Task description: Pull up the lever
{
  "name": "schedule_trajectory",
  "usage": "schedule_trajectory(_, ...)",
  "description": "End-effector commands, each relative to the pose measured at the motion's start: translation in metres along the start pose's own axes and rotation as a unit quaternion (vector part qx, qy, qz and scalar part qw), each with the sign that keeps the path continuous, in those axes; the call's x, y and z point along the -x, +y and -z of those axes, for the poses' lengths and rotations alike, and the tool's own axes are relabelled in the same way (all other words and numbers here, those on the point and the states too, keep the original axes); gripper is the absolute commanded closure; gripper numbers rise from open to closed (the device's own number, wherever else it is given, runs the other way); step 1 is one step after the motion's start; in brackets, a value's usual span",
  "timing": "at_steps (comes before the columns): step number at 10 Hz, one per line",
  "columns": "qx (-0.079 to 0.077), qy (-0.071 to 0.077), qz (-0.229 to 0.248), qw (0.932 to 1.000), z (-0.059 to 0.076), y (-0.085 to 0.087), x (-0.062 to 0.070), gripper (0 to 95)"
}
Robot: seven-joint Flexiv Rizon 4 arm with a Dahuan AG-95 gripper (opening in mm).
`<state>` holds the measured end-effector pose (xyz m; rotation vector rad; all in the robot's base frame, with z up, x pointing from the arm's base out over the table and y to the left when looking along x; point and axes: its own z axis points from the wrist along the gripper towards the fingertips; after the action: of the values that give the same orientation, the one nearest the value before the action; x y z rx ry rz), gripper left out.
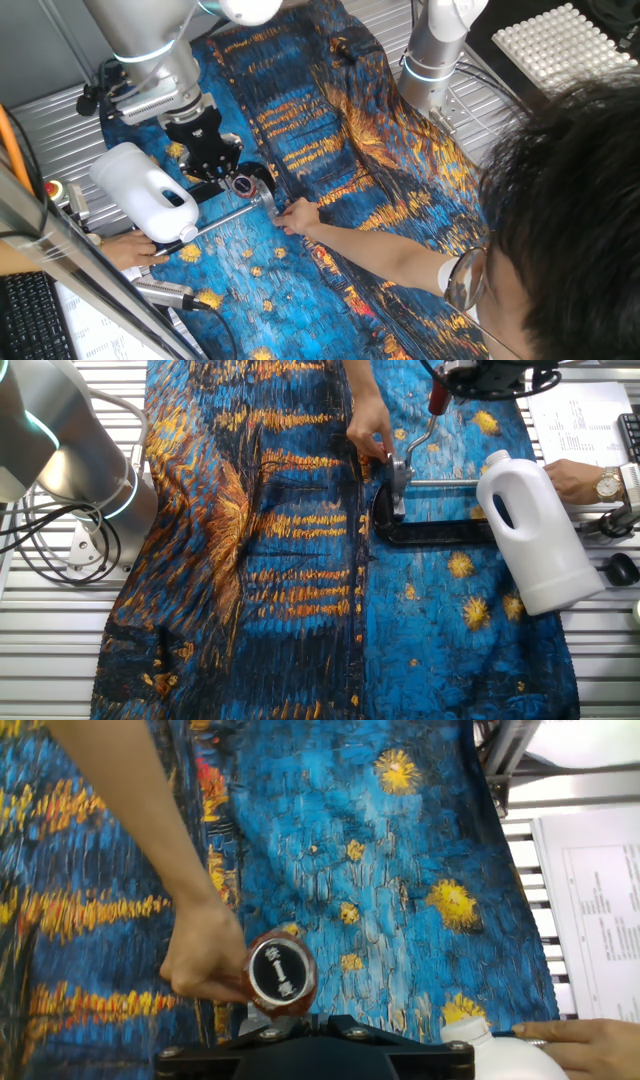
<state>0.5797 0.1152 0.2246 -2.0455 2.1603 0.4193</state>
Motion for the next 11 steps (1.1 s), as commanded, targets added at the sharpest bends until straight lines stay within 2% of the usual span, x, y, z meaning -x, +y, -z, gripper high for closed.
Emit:
schedule_trajectory(1, -0.001, 0.010, 0.043, 0.9990, -0.0001, 0.0018, -0.0011, 95.0)
schedule_trajectory(3, 0.009, -0.005, 0.080, 0.9967, -0.0001, 0.0018, -0.0011, 95.0)
schedule_trajectory(6, 0.018, -0.014, 0.091, 0.9956, -0.0001, 0.0018, -0.0011, 95.0)
schedule_trajectory(8, 0.018, -0.008, 0.089, 0.9958, -0.0001, 0.0018, -0.0011, 95.0)
schedule_trajectory(9, 0.019, 0.002, 0.080, 0.9966, -0.0001, 0.0018, -0.0011, 95.0)
schedule_trajectory(11, 0.024, 0.005, 0.079, 0.9966, -0.0001, 0.0018, -0.0011, 95.0)
